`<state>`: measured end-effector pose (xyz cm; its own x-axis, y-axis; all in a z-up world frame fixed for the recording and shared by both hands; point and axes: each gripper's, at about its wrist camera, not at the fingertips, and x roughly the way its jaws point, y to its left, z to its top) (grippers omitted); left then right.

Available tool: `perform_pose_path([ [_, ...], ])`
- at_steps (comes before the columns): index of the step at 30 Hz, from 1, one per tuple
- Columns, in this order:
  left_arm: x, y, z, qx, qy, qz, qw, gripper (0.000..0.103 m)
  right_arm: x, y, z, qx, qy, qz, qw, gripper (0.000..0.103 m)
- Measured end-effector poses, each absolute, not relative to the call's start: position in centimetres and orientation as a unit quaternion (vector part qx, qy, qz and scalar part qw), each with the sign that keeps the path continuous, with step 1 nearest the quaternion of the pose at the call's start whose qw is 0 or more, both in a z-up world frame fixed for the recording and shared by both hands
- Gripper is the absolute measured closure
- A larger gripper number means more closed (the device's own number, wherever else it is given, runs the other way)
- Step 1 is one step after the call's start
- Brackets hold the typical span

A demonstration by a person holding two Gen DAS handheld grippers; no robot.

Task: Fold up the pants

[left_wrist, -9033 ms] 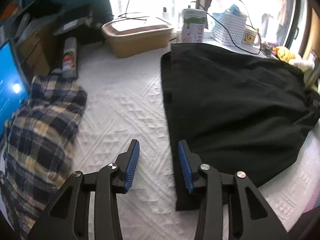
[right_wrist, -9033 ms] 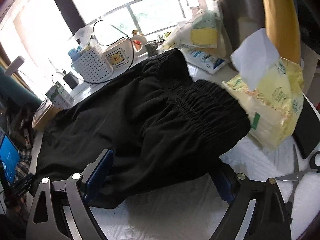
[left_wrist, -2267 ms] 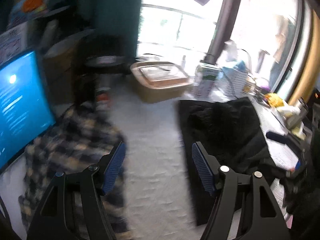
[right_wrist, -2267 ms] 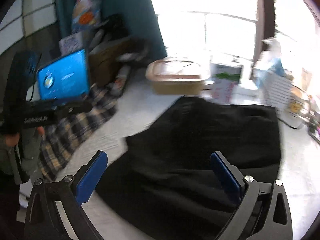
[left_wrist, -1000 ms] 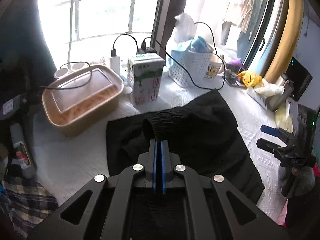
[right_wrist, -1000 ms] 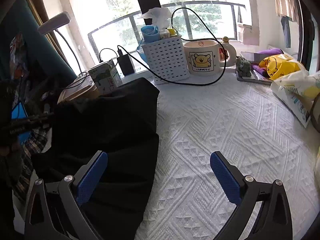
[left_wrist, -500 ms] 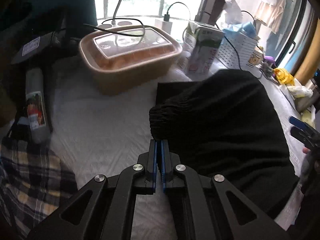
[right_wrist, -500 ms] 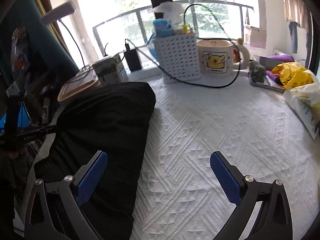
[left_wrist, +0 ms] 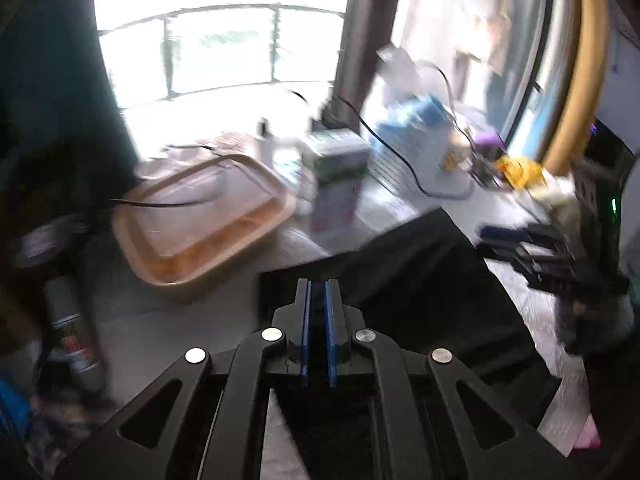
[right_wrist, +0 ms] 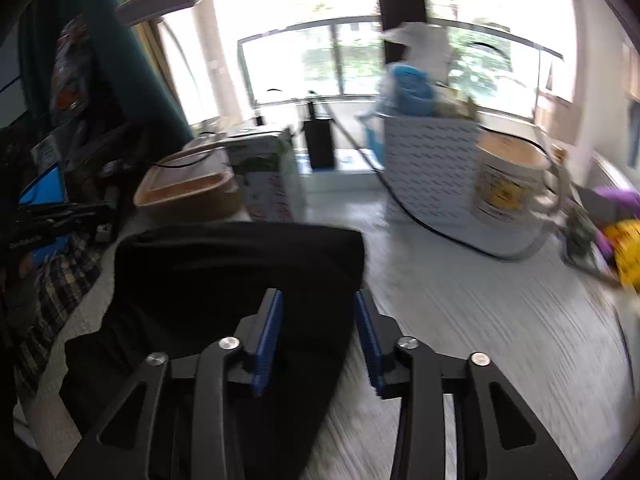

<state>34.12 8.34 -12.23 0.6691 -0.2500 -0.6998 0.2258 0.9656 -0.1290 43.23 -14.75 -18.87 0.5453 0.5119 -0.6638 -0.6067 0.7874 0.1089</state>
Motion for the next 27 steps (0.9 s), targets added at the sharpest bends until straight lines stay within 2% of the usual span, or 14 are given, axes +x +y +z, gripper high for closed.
perform_pose_path([
  [3,36.5,7.8,-15.3,-0.014,0.428,-0.132,0.894,0.097,44.7,-12.8,-19.7,-0.095,0.365,0.325,0.867,0.072],
  [8,38.9,7.8,-17.7,-0.021,0.448,-0.120,0.886,0.097,48.1,-11.1,-22.9,-0.137,0.404,0.287,0.858,0.096],
  [13,40.2,7.9,-18.1,-0.017,0.450,-0.093,0.888,0.097,48.5,-10.6,-23.1,-0.158,0.384,0.282,0.865,0.097],
  [18,38.1,8.3,-15.8,-0.020,0.431,-0.083,0.898,0.097,48.7,-11.8,-22.0,-0.113,0.387,0.273,0.873,0.097],
  [19,37.3,8.3,-15.0,-0.020,0.421,-0.083,0.903,0.093,48.2,-12.3,-21.4,-0.107,0.383,0.271,0.877,0.094],
  [22,34.5,8.2,-13.3,-0.035,0.398,-0.095,0.912,0.064,45.9,-13.0,-20.0,-0.095,0.374,0.286,0.877,0.093],
  [23,33.5,8.0,-13.1,-0.041,0.394,-0.102,0.912,0.060,44.8,-13.0,-19.6,-0.094,0.376,0.297,0.873,0.093],
  [27,30.2,6.4,-14.5,-0.048,0.416,-0.135,0.898,0.059,40.3,-12.1,-20.1,-0.115,0.395,0.326,0.851,0.093],
])
